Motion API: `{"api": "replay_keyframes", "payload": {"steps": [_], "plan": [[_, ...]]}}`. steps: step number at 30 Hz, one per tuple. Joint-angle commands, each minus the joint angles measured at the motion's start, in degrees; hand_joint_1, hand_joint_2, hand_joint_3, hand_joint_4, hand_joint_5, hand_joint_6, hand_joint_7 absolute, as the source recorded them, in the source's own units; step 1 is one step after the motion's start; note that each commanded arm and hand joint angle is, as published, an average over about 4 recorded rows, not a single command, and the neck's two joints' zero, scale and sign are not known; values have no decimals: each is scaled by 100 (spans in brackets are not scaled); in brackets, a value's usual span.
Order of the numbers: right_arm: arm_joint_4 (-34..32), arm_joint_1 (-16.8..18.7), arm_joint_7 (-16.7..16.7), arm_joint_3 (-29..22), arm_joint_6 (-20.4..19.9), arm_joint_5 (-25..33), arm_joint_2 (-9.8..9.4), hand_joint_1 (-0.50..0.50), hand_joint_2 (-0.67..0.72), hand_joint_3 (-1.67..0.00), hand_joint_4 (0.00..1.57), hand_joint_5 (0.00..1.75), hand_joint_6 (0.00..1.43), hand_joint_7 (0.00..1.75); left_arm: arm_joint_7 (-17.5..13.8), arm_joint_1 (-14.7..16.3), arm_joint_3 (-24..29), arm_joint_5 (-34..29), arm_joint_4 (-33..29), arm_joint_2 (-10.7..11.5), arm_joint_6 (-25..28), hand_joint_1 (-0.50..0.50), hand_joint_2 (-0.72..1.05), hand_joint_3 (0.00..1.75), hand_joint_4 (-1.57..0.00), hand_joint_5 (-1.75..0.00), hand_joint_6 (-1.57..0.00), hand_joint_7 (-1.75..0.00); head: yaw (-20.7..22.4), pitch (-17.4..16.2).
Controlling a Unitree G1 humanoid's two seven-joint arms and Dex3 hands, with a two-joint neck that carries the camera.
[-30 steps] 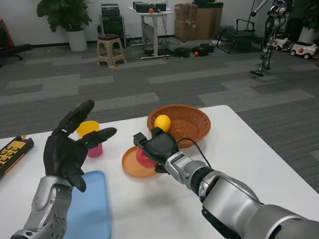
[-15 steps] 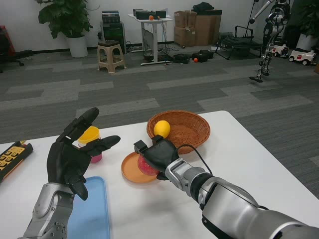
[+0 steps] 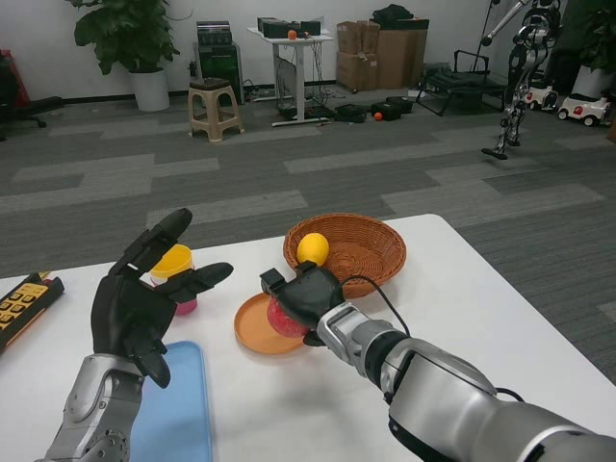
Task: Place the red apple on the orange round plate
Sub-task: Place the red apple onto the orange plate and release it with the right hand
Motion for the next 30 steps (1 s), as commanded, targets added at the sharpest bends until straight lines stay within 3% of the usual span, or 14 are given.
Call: {"api": "replay_keyframes", "payload": {"steps": [1, 7, 17, 21, 26, 30], "plan": [[-42, -179, 185, 189, 169, 243, -8, -46, -60, -143, 34, 87, 26, 140, 2, -31, -10, -11, -39, 22, 3, 50, -64, 9, -138, 0, -81, -7, -33, -19], [-81, -206, 396, 343, 217, 459, -8, -46, -60, -143, 33, 87, 25, 140, 2, -14, 12, -11, -39, 13, 3, 50, -64, 9, -138, 0, -81, -7, -50, -43], [-86, -214, 427, 397, 220, 547, -8, -46, -60, -143, 21, 87, 13, 136, 2, 28, 34, -11, -61, 5, 3, 50, -64, 9, -138, 0, -81, -7, -14, -40], [-86, -214, 427, 433, 220, 577, -8, -50, -60, -143, 14, 65, 8, 124, 2, 37, 41, -9, -66, 2, 3, 50, -64, 9, -138, 0, -81, -7, -4, -45], [-90, -214, 427, 457, 217, 604, -8, -50, -56, -141, 7, 51, 1, 105, 2, 48, 51, -7, -70, -4, 3, 50, -64, 9, -138, 0, -81, -7, -1, -54], [-94, -214, 431, 461, 217, 612, -8, -50, -54, -135, 0, 32, 0, 80, 2, 52, 51, -11, -74, -4, 3, 50, -64, 9, -138, 0, -81, -7, 5, -54]]}}
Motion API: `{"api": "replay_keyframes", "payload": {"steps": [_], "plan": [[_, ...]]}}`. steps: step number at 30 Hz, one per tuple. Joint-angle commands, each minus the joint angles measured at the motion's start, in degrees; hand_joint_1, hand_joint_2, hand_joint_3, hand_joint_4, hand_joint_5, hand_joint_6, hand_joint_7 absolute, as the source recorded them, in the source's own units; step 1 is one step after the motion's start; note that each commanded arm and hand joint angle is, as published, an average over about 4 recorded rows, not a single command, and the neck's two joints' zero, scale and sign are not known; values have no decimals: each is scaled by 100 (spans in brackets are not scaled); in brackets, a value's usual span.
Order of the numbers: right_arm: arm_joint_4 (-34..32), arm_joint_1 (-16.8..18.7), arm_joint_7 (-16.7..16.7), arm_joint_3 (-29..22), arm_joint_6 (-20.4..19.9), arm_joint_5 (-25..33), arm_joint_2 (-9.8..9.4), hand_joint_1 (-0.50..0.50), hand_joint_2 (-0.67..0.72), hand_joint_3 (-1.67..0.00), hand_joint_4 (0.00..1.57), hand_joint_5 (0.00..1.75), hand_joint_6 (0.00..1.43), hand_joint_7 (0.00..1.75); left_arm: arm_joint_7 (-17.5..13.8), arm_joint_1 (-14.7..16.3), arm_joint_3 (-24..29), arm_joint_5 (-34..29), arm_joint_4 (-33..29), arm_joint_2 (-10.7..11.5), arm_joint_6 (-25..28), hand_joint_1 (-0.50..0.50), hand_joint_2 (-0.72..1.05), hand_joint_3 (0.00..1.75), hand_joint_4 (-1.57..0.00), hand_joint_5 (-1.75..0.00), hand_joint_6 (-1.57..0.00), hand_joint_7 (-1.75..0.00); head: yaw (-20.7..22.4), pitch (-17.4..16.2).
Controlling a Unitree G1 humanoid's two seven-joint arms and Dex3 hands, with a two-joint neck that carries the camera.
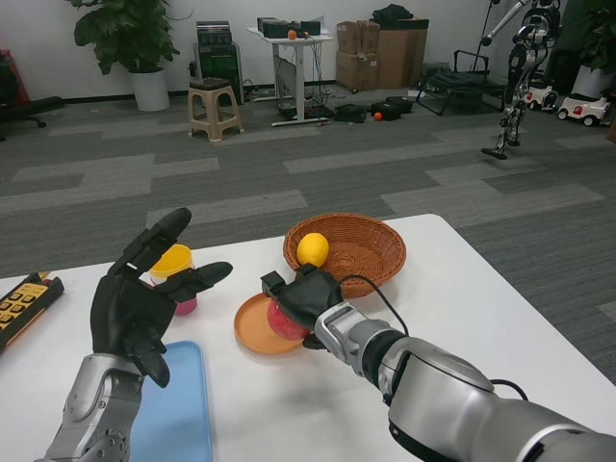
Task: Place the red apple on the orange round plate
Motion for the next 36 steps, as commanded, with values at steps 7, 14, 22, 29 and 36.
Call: {"api": "replay_keyframes", "payload": {"steps": [7, 14, 22, 29, 36], "plan": [[-47, -166, 55, 14, 57, 47, -5, -46, -54, -127, 0, 0, 0, 49, 2, 70, 42, -2, -74, -1, 3, 50, -64, 9, -138, 0, -81, -7, 51, -8], [-47, -166, 77, 14, 57, 75, 2, -46, -48, -127, 0, 0, 0, 28, 2, 103, 69, -2, -80, -1, 3, 50, -64, 9, -138, 0, -81, -7, 56, -9], [-47, -158, 187, 23, 57, 93, 2, -46, -37, -73, 0, 0, 0, 14, 2, 112, 77, -2, -89, -1, 3, 50, -64, 9, -138, 0, -81, -7, 69, -19], [-47, -158, 358, 16, 48, 148, 2, -46, -26, -50, 0, 0, 0, 10, 2, 141, 97, -2, -100, -1, 3, 50, -64, 9, -138, 0, -81, -7, 110, -36], [-111, -109, 409, -61, -53, 181, 17, -43, -5, -30, 0, 0, 0, 5, 2, 200, 145, 0, -146, -1, 3, 50, -64, 9, -138, 0, -81, -7, 173, -23]]}}
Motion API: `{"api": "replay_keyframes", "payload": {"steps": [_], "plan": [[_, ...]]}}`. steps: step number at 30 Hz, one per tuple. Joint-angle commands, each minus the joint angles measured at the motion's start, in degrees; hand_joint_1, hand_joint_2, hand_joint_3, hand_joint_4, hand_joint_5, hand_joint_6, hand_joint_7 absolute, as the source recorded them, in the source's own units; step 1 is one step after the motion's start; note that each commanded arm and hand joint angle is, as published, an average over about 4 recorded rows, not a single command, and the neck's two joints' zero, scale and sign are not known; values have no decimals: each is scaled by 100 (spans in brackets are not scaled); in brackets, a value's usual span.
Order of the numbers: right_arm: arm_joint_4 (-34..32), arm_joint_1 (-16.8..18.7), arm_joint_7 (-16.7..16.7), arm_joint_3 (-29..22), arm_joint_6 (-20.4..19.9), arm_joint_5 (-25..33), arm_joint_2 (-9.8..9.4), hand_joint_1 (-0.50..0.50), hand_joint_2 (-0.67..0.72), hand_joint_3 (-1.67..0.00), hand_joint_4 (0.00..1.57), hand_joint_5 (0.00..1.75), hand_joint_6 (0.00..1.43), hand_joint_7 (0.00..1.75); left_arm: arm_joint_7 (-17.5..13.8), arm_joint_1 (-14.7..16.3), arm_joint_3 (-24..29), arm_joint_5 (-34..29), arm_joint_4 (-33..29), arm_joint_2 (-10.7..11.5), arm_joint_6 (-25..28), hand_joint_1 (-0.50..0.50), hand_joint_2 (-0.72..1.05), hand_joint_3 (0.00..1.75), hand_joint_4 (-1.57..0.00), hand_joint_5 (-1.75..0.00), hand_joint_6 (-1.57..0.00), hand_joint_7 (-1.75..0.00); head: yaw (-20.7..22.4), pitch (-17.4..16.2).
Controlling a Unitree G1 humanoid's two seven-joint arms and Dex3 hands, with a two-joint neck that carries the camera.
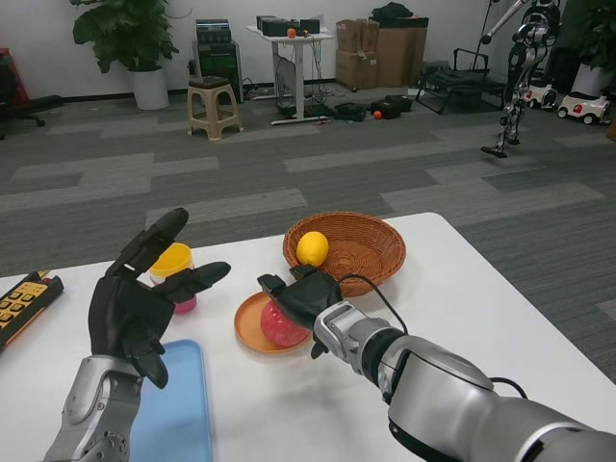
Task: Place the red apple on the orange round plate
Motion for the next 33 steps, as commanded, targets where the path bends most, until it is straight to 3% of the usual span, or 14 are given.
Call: {"api": "replay_keyframes", "payload": {"steps": [1, 6, 10, 17, 21, 29, 33], "plan": [[-93, -91, 52, -87, -70, 63, 18, -43, -3, -28, 0, 0, 0, 5, 2, 118, 92, 2, -75, 1, 3, 50, -64, 9, -138, 0, -81, -7, 31, 10], [-383, 91, 133, -415, -292, 54, -15, -43, 3, -24, 0, 0, 0, 2, 2, 168, 114, 6, -106, 23, 3, 50, -64, 9, -138, 0, -81, -7, 62, 13], [-1064, 458, 307, -861, -461, 36, -180, -42, 3, -24, 0, 0, 0, 0, 2, 192, 131, 6, -132, 36, 3, 50, -64, 9, -138, 0, -81, -7, 92, 29], [-1644, 1080, 562, -2287, -1276, 241, -406, -42, 1, -24, 0, 0, 0, 0, 2, 225, 160, 21, -157, 45, 3, 50, -64, 9, -138, 0, -81, -7, 142, 32], [-1750, 1464, 773, -2557, -1959, 1851, -588, -42, 3, -24, 0, 0, 0, 0, 2, 236, 197, 37, -185, 45, 3, 50, -64, 9, -138, 0, -81, -7, 173, 63], [-2374, 2249, 786, -2579, -2759, 4093, -936, -42, 9, -24, 0, 0, 0, 0, 2, 252, 246, 59, -196, 45, 1, 50, -64, 9, -138, 0, -81, -7, 139, 98], [-3180, 2800, 830, -2957, -3010, 4512, -1054, -42, 6, -24, 0, 0, 0, 0, 2, 300, 353, 122, -222, 29, -6, 50, -64, 9, -138, 0, -81, -7, 217, 101]]}}
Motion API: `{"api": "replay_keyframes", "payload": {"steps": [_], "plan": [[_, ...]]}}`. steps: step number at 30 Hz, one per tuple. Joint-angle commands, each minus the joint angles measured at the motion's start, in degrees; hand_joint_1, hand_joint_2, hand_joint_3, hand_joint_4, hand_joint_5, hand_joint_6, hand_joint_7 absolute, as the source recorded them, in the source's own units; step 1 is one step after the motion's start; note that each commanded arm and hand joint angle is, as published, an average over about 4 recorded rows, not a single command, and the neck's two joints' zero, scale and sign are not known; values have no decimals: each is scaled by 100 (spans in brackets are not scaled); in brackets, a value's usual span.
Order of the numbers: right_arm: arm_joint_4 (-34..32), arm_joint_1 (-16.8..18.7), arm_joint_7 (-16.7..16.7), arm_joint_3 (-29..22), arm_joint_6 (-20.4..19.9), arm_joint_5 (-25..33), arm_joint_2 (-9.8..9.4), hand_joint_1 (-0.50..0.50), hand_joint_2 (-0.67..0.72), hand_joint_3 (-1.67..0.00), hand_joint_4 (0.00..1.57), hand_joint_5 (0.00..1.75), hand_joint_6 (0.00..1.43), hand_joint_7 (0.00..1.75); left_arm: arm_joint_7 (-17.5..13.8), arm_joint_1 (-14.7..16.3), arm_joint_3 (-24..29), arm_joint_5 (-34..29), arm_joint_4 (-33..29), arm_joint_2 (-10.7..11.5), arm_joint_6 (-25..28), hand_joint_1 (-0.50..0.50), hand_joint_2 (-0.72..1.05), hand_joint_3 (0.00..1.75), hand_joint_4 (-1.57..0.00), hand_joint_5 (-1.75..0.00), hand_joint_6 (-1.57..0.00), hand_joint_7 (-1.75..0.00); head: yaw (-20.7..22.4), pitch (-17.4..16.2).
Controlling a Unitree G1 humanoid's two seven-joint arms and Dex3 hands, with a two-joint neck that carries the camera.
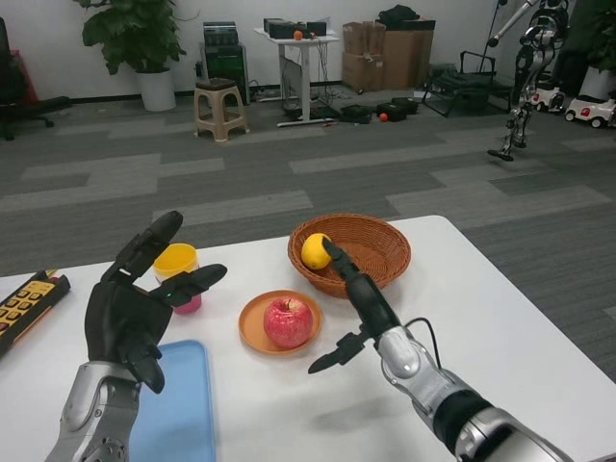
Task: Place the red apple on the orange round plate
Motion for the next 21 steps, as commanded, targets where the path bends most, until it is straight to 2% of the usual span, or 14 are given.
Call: {"api": "replay_keyframes", "payload": {"steps": [1, 4, 9, 13, 21], "plan": [[-723, 459, 27, -464, -202, 198, -125, -42, 6, -24, 0, 0, 0, 0, 2, 94, 168, 100, -49, 6, -8, 50, -64, 9, -138, 0, -81, -7, 16, 10], [-1032, 675, 47, -710, -312, 314, -125, -42, 9, -24, 0, 0, 0, 0, 2, 105, 196, 122, -49, -5, -8, 50, -64, 9, -138, 0, -81, -7, 17, 19], [-1597, 1033, 69, -917, -490, 747, -191, -44, -2, -20, 0, 0, 0, 0, 2, 107, 214, 140, -49, -8, -8, 50, -64, 9, -138, 0, -81, -7, -39, 45], [-2208, 1279, 86, -1110, -503, 795, -226, -46, 3, -24, 0, 0, 0, 0, 2, 116, 249, 144, -49, -12, -8, 50, -64, 9, -138, 0, -81, -3, -168, -15], [-2500, 1358, 108, -1115, -545, 991, -217, -46, 3, -24, 0, 0, 0, 0, 2, 146, 284, 144, -58, -14, -8, 50, -64, 9, -138, 0, -81, -7, -133, -7]]}}
